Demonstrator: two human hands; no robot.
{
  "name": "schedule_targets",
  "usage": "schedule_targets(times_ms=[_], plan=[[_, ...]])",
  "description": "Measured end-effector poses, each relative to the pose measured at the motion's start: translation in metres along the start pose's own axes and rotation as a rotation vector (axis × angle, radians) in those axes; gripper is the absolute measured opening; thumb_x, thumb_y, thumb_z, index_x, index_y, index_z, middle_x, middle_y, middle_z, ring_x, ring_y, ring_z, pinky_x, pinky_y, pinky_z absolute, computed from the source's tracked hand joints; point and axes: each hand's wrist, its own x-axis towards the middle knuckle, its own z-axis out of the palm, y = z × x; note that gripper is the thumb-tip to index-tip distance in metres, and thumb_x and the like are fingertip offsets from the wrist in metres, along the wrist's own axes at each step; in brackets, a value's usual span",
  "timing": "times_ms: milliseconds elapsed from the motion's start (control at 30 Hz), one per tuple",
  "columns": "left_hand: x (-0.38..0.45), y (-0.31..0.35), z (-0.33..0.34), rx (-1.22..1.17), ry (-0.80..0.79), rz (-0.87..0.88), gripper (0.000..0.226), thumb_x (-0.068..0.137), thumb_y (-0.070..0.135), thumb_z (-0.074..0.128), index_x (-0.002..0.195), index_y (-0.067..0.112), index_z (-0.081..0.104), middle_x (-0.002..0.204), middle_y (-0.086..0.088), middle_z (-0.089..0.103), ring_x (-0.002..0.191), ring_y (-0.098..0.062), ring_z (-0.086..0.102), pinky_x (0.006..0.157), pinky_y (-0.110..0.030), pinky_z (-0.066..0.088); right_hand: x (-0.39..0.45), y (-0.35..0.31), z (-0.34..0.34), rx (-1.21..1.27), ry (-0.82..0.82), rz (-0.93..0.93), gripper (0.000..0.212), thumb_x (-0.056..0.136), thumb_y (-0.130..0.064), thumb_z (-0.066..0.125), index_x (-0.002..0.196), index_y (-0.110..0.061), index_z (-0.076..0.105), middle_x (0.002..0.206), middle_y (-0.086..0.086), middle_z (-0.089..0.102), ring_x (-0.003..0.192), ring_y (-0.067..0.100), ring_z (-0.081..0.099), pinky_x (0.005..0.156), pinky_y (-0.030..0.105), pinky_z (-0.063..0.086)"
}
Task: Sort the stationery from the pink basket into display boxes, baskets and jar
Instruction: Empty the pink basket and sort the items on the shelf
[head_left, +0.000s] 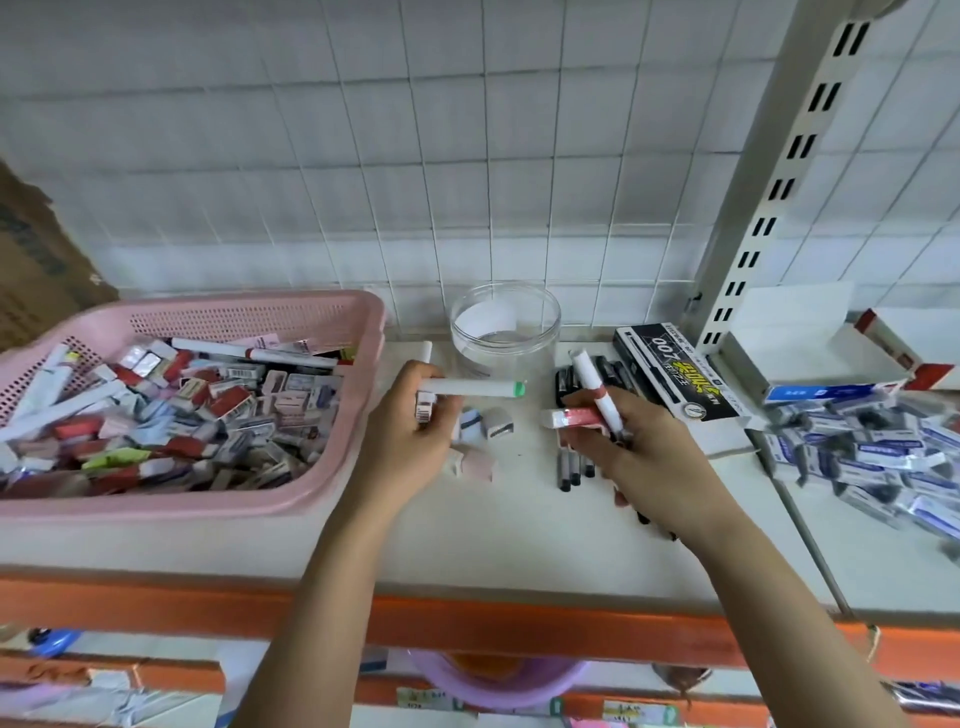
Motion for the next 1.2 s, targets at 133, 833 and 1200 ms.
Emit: schedule_targets(times_ms=[133, 833, 1200], plan=[[-0.011, -0.004, -0.011, -0.120, -0.014, -0.051, 0.021, 0.095, 0.016, 0.050, 0.087, 0.035, 0.045, 0.064, 0.001, 0.054, 0.043, -0.007, 0.049, 0.048, -0.023, 0.042, 0.016, -0.008, 0.022, -0.079, -0.069, 0.004, 0.013, 0.089, -0.017, 0.058, 0.093, -0.028, 0.062, 0.069, 0.007, 0.061, 0.038, 0.009, 0.045, 0.032, 0.016, 0.033], [-0.032, -0.029, -0.006, 0.172, 0.049, 0.175, 0.022, 0.088, 0.007, 0.058, 0.088, 0.023, 0.043, 0.059, 0.013, 0.042, 0.053, -0.005, 0.045, 0.049, -0.013, 0.033, 0.050, -0.010, 0.051, -0.109, -0.108, 0.076, 0.034, 0.096, -0.035, 0.049, 0.090, -0.007, 0.067, 0.049, -0.004, 0.048, 0.035, 0.007, 0.045, 0.037, 0.017, 0.036], [-0.047, -0.046, -0.018, 0.118, -0.006, 0.105, 0.020, 0.090, 0.010, 0.057, 0.091, 0.025, 0.043, 0.072, 0.015, 0.044, 0.068, 0.002, 0.049, 0.058, -0.009, 0.035, 0.065, -0.016, 0.062, -0.220, -0.168, -0.011, 0.026, 0.094, -0.031, 0.053, 0.095, -0.008, 0.064, 0.085, 0.015, 0.069, 0.072, 0.026, 0.066, 0.060, 0.033, 0.049]])
